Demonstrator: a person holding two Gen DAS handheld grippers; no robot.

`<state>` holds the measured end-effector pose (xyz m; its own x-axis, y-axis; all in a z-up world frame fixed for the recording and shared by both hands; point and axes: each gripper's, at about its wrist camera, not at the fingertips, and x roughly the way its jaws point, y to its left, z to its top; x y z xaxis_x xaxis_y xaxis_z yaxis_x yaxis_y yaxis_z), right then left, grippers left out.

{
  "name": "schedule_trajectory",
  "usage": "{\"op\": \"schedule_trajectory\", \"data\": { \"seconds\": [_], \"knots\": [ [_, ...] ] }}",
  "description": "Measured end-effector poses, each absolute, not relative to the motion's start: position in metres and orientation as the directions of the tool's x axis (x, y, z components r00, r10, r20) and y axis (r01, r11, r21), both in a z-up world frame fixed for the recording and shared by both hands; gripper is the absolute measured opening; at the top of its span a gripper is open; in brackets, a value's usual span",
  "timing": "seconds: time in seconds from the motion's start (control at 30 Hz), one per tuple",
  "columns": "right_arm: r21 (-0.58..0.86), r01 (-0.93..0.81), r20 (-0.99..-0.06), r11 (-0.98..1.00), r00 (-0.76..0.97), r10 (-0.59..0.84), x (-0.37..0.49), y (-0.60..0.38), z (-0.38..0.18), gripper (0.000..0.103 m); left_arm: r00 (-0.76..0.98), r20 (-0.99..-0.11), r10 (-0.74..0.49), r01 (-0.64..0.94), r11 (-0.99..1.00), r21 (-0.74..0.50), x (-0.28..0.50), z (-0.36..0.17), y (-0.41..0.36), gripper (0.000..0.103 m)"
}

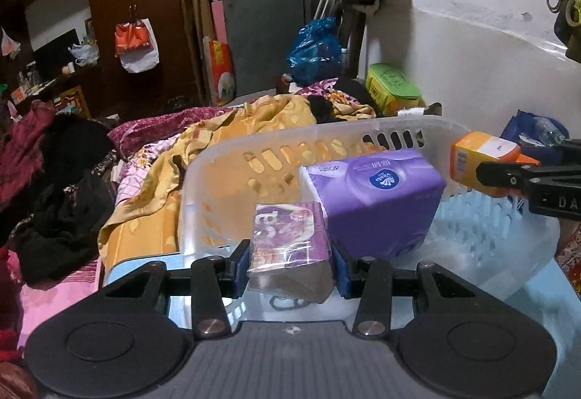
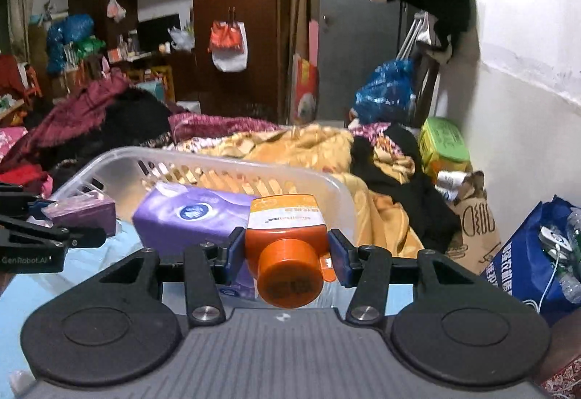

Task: Organize objects
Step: 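Lower the pink packet into the basket with the left tool while the right tool drops the orange bottle in, then grasp the white wrapped roll with the left tool while the right tool grasps the purple box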

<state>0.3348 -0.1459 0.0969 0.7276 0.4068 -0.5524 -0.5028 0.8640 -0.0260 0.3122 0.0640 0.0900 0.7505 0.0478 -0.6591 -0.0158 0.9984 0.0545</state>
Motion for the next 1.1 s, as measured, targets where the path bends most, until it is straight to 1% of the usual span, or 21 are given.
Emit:
{"op": "schedule_trajectory", "data": {
  "seconds": [0.13, 0.27, 0.37, 0.4, 0.43, 0.5, 0.57, 0.63, 0.7, 0.77, 0.83, 0.9, 0.97, 1.1],
  "knots": [
    [-0.025, -0.512, -0.571, 0.859, 0.713, 0.408, 0.339, -0.144, 0.094, 0.052, 0.749, -0.66, 0.058, -0.026, 0.998, 0.058, 0.313, 0.086, 0.066, 0.049],
    [-0.054, -0.515, -0.583, 0.856, 0.712, 0.391, 0.343, -0.139, 0.092, 0.053, 0.753, -0.655, 0.064, -0.031, 0.998, 0.062, 0.312, 0.086, 0.064, 0.049],
    [-0.056, -0.515, -0.59, 0.855, 0.708, 0.388, 0.344, -0.141, 0.09, 0.053, 0.771, -0.633, 0.071, -0.023, 0.996, 0.084, 0.311, 0.086, 0.06, 0.05],
    [-0.051, -0.515, -0.588, 0.856, 0.708, 0.391, 0.344, -0.142, 0.091, 0.053, 0.782, -0.619, 0.073, -0.025, 0.996, 0.085, 0.31, 0.086, 0.06, 0.056],
    [-0.041, -0.516, -0.576, 0.856, 0.712, 0.401, 0.344, -0.145, 0.092, 0.053, 0.79, -0.61, 0.068, -0.023, 0.996, 0.08, 0.309, 0.086, 0.06, 0.069],
    [-0.02, -0.517, -0.557, 0.856, 0.716, 0.42, 0.341, -0.15, 0.096, 0.061, 0.806, -0.591, 0.047, -0.007, 0.998, 0.07, 0.305, 0.087, 0.059, 0.076],
    [-0.01, -0.519, -0.527, 0.855, 0.729, 0.436, 0.334, -0.153, 0.101, 0.085, 0.82, -0.57, 0.052, 0.0, 0.996, 0.09, 0.299, 0.089, 0.053, 0.079],
    [-0.046, -0.508, -0.476, 0.86, 0.768, 0.428, 0.32, -0.156, 0.108, 0.096, 0.839, -0.542, 0.049, 0.009, 0.995, 0.104, 0.289, 0.092, 0.05, 0.085],
    [-0.036, -0.513, -0.44, 0.858, 0.779, 0.447, 0.306, -0.163, 0.115, 0.098, 0.86, -0.508, 0.051, 0.001, 0.995, 0.102, 0.274, 0.096, 0.049, 0.086],
    [0.013, -0.534, -0.391, 0.846, 0.776, 0.496, 0.288, -0.175, 0.117, 0.103, 0.882, -0.47, 0.032, 0.006, 0.997, 0.08, 0.252, 0.097, 0.054, 0.092],
    [0.038, -0.567, -0.341, 0.823, 0.767, 0.544, 0.264, -0.19, 0.112, 0.103, 0.903, -0.429, 0.002, 0.022, 0.998, 0.052, 0.222, 0.093, 0.06, 0.1],
    [0.045, -0.589, -0.316, 0.807, 0.757, 0.571, 0.241, -0.204, 0.097, 0.103, 0.921, -0.389, -0.004, 0.02, 0.999, 0.036, 0.188, 0.082, 0.066, 0.101],
    [0.067, -0.603, -0.325, 0.795, 0.74, 0.589, 0.222, -0.214, 0.072, 0.103, 0.932, -0.364, -0.007, 0.022, 0.999, 0.037, 0.157, 0.066, 0.069, 0.101],
    [0.113, -0.642, -0.385, 0.758, 0.675, 0.629, 0.197, -0.22, 0.019, 0.103, 0.946, -0.325, 0.004, 0.014, 0.998, 0.053, 0.104, 0.031, 0.07, 0.101]
  ]
}}
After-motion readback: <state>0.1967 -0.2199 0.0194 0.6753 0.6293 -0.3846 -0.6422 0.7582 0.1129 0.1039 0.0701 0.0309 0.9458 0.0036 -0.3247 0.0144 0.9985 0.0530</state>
